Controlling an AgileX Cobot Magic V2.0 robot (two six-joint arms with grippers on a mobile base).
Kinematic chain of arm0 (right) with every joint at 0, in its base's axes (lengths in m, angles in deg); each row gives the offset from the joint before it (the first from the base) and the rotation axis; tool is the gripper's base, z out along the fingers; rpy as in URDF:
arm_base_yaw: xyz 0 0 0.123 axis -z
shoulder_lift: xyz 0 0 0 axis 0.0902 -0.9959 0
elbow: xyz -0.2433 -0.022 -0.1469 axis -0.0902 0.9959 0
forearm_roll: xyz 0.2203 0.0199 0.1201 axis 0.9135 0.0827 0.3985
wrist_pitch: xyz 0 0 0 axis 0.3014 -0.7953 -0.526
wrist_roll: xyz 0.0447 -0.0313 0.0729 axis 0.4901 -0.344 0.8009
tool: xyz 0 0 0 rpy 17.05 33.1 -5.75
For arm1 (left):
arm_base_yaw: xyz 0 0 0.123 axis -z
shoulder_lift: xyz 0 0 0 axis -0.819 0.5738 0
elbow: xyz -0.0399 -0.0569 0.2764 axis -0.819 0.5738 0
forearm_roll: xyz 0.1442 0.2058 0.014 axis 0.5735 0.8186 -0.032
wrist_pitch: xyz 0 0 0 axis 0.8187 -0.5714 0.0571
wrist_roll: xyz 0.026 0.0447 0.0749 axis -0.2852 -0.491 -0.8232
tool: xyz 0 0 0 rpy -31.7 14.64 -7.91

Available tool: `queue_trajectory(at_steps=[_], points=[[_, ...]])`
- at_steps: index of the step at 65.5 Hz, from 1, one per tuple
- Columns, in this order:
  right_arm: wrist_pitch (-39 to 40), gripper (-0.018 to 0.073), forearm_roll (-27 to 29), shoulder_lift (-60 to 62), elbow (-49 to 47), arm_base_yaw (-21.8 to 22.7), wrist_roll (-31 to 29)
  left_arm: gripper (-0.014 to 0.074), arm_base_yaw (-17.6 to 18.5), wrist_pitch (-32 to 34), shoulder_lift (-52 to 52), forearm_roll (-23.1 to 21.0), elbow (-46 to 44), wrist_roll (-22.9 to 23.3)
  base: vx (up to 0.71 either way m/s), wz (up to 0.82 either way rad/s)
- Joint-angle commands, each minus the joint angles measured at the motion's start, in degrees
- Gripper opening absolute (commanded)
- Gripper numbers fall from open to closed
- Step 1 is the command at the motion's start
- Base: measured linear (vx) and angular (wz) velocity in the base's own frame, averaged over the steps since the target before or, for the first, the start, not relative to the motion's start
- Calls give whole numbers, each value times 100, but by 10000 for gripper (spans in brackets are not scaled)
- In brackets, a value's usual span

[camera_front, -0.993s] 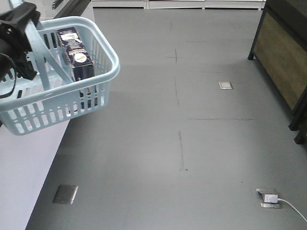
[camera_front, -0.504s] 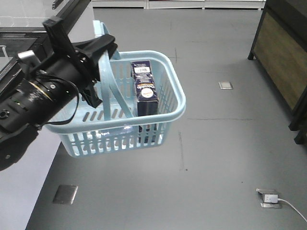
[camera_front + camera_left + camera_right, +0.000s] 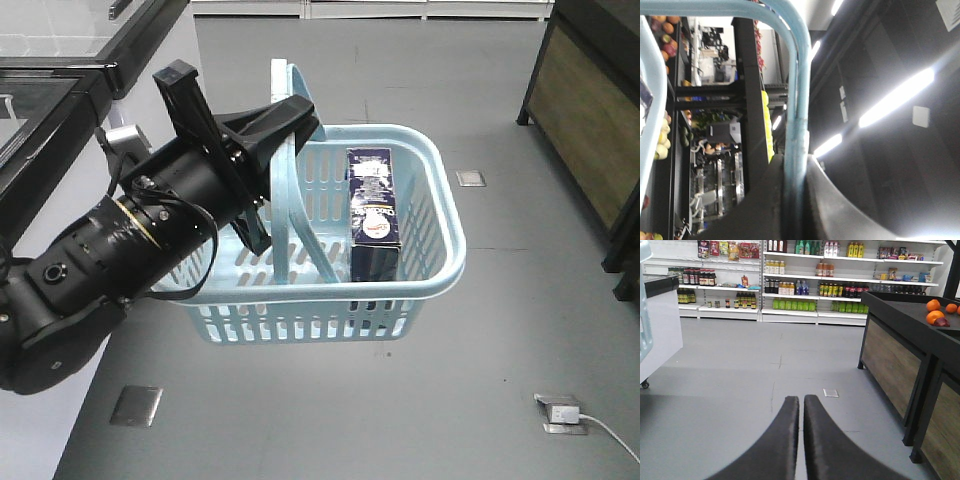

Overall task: Left arm holds basket, right arm returns cookies
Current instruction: 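Lift the light-blue basket by its handle with the left gripper toward the front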

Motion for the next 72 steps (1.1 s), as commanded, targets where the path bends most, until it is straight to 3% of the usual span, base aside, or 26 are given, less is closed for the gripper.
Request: queue_trajectory(at_steps=[1, 8, 20, 45, 65, 72], points=[[430, -6, -17, 73, 103, 2, -32, -3, 142, 1015, -268, -337, 94, 28, 0, 0], [430, -6, -17, 73, 103, 2, -32, -3, 247, 1463, -271, -711, 548, 7, 0, 0], [435, -6, -17, 73, 103, 2, -32, -3, 369, 2125, -373, -870, 1175, 7, 0, 0], [435, -6, -17, 73, 103, 2, -32, -3, 847, 2293, -608, -886, 1499, -114, 0, 0], [435, -6, -17, 73, 103, 2, -32, -3, 1127, 2450, -608, -1220, 1616, -348, 0, 0], [435, -6, -17, 73, 103, 2, -32, -3, 1144, 2596, -608, -1536, 1891, -476, 0, 0]])
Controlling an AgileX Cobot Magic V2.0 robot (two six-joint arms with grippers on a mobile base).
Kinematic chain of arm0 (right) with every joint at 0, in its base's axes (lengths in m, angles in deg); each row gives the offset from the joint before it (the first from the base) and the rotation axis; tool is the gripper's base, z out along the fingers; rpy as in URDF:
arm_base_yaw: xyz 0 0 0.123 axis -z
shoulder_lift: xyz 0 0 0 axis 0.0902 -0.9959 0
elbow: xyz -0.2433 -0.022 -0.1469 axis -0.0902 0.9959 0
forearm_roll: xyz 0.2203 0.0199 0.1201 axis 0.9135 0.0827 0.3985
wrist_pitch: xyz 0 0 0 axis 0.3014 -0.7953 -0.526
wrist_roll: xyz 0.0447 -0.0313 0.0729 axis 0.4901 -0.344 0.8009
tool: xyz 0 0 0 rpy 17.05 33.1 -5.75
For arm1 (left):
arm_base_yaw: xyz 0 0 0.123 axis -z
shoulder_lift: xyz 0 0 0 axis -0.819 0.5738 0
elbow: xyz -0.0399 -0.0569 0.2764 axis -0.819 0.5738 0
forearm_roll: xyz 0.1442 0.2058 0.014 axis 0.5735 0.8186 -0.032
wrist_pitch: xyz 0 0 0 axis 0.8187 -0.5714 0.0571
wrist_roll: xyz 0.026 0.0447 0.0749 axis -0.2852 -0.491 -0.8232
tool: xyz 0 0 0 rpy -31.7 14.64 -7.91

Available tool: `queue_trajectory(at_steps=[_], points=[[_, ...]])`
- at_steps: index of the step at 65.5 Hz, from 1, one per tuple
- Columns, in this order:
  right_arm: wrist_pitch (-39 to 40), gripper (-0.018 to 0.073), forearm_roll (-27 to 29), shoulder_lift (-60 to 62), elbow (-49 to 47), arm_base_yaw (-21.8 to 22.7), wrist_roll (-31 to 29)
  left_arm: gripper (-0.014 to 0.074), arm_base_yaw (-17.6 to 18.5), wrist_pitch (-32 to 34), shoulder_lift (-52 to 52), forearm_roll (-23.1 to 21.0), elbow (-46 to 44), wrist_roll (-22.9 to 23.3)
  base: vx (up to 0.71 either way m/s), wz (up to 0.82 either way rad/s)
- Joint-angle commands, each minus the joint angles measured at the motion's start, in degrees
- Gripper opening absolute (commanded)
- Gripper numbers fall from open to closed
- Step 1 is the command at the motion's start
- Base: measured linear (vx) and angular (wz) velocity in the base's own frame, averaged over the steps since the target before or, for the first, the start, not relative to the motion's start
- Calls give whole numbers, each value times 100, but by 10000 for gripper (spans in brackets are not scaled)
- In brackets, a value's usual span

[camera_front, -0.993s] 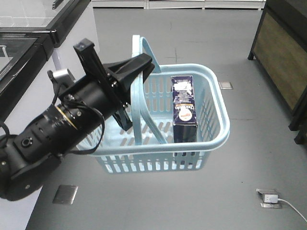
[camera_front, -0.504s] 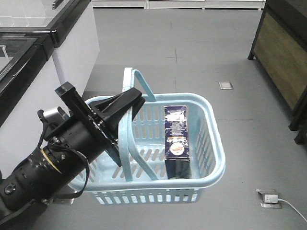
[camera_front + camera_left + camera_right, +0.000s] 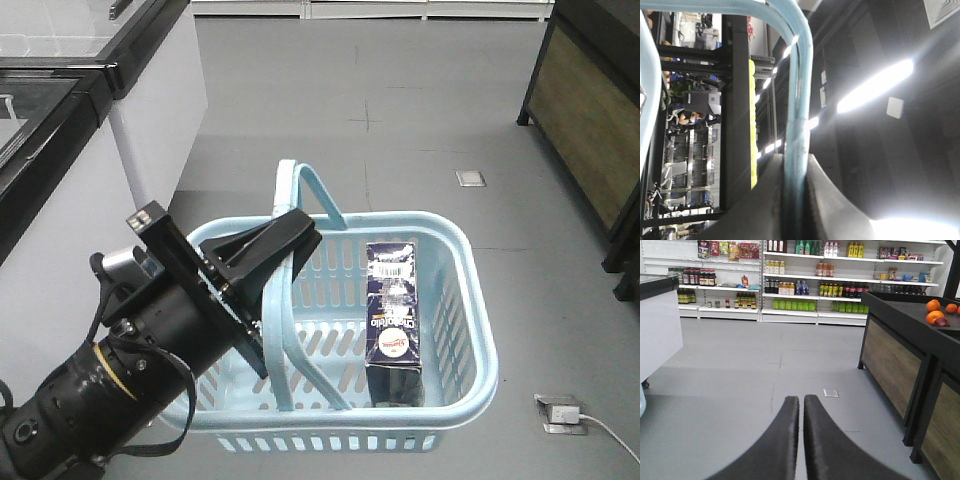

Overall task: Left arm holds basket, right arm returns cookies
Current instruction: 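Lift the light-blue basket by its handle with the left gripper toward the front, then hold the basket steady in the left gripper in front of the robot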

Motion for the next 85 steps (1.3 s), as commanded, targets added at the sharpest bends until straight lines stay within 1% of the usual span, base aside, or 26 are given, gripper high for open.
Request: queue_trajectory(at_steps=[1, 4, 7, 13, 24, 35, 39, 50, 57, 66, 85], points=[[435, -6, -17, 73, 103, 2, -32, -3, 44, 1076, -252, -388, 92, -118, 0, 0], [435, -6, -17, 73, 103, 2, -32, -3, 44, 1240, -252, -571, 209, -204, 0, 0], [435, -6, -17, 73, 103, 2, -32, -3, 44, 1394, -252, -665, 325, -243, 0, 0], [435, -6, -17, 73, 103, 2, -32, -3, 44, 1496, -264, -707, 451, -249, 0, 0], [435, -6, -17, 73, 103, 2, -32, -3, 48, 1506, -262, -531, 513, -282, 0, 0], [428, -6, -17, 73, 103, 2, -32, -3, 48, 1624, -262, -446, 513, -518, 0, 0], [428, -6, -17, 73, 103, 2, -32, -3, 48, 1624, -262, -398, 513, -518, 0, 0], [428, -6, -17, 73, 103, 2, -32, -3, 48, 1624, -262, -172, 513, -367, 0, 0], [428, -6, -17, 73, 103, 2, -32, -3, 48, 1624, -262, -88, 513, -338, 0, 0], [428, -6, -17, 73, 103, 2, -32, -3, 48, 1624, -262, 29, 513, -186, 0, 0], [428, -6, -17, 73, 103, 2, -32, -3, 48, 1624, -262, 29, 513, -208, 0, 0]])
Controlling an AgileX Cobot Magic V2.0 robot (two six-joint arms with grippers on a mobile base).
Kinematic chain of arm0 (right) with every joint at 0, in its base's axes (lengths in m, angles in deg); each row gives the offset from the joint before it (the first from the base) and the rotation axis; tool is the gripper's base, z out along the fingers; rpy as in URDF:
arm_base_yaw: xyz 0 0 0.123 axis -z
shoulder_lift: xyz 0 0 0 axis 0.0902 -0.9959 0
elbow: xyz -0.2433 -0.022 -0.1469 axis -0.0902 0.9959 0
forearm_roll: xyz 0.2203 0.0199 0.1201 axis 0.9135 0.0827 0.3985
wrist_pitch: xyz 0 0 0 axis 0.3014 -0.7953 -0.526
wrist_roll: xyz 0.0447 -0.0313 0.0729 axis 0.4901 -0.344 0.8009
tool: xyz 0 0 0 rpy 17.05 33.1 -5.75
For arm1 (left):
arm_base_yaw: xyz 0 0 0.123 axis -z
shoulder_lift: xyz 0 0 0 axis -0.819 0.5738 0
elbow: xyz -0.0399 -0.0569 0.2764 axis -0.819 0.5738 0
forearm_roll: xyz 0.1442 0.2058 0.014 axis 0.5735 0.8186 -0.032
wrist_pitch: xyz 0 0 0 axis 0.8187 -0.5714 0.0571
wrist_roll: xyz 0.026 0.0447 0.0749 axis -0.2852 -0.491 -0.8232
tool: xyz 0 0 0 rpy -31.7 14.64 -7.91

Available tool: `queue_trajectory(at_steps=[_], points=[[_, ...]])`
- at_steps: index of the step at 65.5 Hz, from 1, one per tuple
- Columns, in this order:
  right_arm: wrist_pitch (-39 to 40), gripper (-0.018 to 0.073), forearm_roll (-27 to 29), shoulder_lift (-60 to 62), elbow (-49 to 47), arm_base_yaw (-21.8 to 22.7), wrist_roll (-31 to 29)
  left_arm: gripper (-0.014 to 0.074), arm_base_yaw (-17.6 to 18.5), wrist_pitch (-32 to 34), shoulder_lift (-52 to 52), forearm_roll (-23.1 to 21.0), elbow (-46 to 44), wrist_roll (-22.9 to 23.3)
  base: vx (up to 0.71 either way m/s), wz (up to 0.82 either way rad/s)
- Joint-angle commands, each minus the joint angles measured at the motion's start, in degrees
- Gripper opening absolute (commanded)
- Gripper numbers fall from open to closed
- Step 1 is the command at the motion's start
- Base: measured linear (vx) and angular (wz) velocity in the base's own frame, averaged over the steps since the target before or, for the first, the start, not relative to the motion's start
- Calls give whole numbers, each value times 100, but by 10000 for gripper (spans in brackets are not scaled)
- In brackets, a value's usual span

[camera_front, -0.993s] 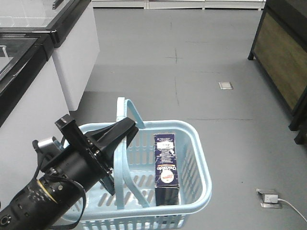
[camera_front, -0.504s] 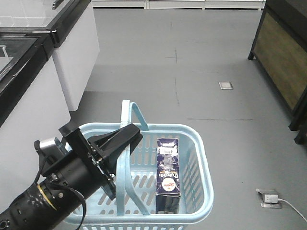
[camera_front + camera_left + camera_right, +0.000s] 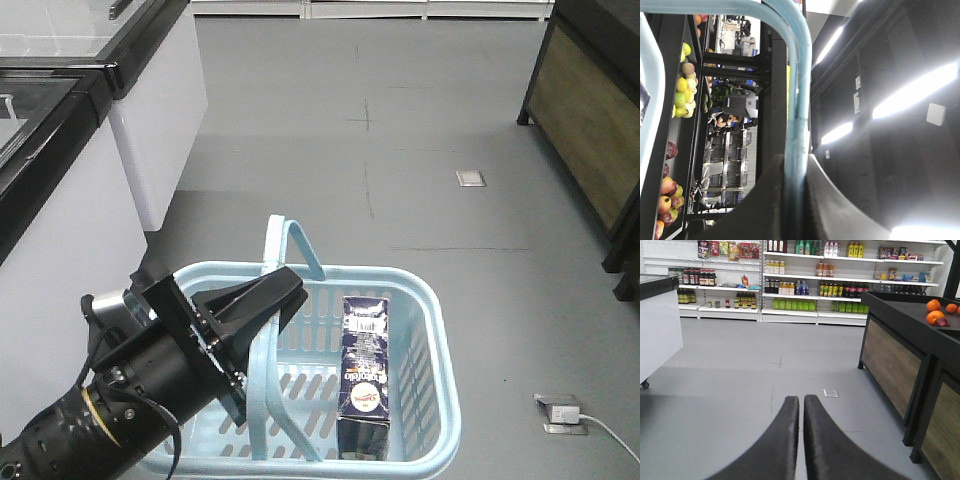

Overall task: Left arm holds basket, right arm returns cookies
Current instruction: 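Hold the basket steady in the left gripper in front of the robot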

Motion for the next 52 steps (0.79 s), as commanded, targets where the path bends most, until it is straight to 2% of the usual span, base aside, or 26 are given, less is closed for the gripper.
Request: queue_trajectory(at_steps=[1, 41, 52], points=[[428, -6, -17, 73, 103, 2, -32, -3, 41, 1642, -208, -49, -162, 21, 0, 0], [434, -6, -17, 73, 103, 2, -32, -3, 36, 1642, -208, -50, -162, 5, 0, 0], [434, -6, -17, 73, 103, 2, -32, -3, 36, 1642, -208, 159, -162, 5, 0, 0]])
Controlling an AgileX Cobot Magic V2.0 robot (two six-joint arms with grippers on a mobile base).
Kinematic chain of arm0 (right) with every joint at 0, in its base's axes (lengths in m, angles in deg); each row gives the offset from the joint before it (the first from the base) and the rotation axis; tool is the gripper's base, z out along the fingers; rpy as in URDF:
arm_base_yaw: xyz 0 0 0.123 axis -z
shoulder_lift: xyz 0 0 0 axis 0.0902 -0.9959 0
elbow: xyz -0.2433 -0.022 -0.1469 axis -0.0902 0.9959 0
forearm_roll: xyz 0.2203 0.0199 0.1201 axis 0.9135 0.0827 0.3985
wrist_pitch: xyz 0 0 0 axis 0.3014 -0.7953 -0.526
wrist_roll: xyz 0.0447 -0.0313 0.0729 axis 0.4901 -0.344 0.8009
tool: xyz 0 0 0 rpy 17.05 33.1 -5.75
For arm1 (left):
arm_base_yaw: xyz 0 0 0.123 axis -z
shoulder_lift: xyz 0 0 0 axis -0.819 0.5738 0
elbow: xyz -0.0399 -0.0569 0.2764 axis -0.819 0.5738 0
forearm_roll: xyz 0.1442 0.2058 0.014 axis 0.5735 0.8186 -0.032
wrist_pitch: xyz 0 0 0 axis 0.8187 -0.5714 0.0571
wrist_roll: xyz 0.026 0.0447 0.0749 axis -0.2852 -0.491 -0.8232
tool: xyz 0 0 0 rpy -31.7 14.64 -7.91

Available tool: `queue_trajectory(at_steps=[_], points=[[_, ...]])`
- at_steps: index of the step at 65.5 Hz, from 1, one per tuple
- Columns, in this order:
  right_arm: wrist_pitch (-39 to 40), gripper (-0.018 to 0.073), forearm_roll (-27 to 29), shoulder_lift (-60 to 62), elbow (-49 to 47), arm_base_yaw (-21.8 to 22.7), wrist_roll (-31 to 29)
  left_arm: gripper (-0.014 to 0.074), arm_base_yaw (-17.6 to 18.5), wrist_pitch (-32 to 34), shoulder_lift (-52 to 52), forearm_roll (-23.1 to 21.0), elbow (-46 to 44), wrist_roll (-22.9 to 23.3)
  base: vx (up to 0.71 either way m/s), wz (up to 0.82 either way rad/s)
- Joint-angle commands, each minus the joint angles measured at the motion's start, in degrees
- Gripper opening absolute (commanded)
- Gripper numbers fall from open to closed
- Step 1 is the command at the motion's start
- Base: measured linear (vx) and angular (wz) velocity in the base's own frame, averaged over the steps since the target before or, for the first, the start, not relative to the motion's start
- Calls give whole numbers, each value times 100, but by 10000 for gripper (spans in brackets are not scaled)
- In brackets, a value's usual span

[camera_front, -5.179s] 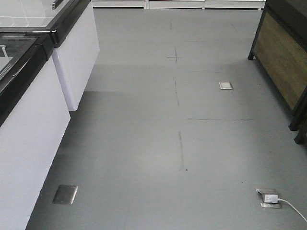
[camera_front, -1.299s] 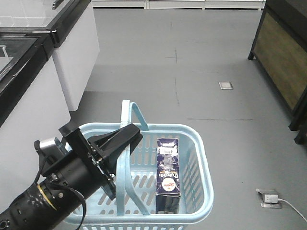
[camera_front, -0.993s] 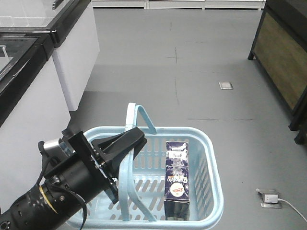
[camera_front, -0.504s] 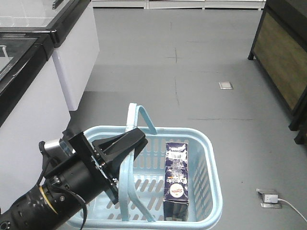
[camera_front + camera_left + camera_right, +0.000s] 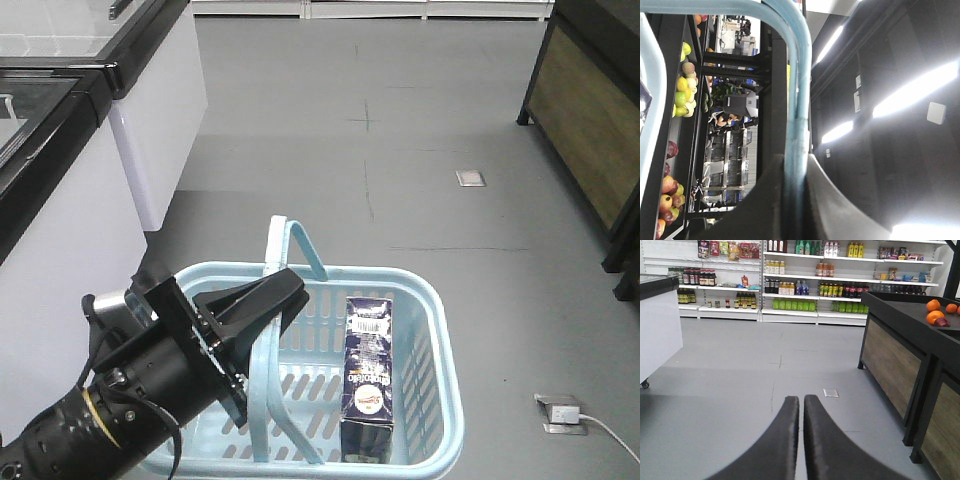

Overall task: Left arm holds basket, right arm returns cookies
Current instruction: 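Hold the basket steady in the left gripper in front of the robot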

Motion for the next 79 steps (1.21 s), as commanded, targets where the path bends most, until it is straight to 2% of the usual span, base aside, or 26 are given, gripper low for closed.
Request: queue_trajectory(at_steps=[1, 10, 79], points=[[434, -6, -17, 73, 103, 2, -32, -3, 36, 1642, -208, 106, -162, 5, 0, 0], [434, -6, -17, 73, 103, 2, -32, -3, 36, 1642, -208, 235, -162, 5, 0, 0], [428, -6, -17, 73, 103, 2, -32, -3, 36, 1642, -208, 235, -162, 5, 0, 0]])
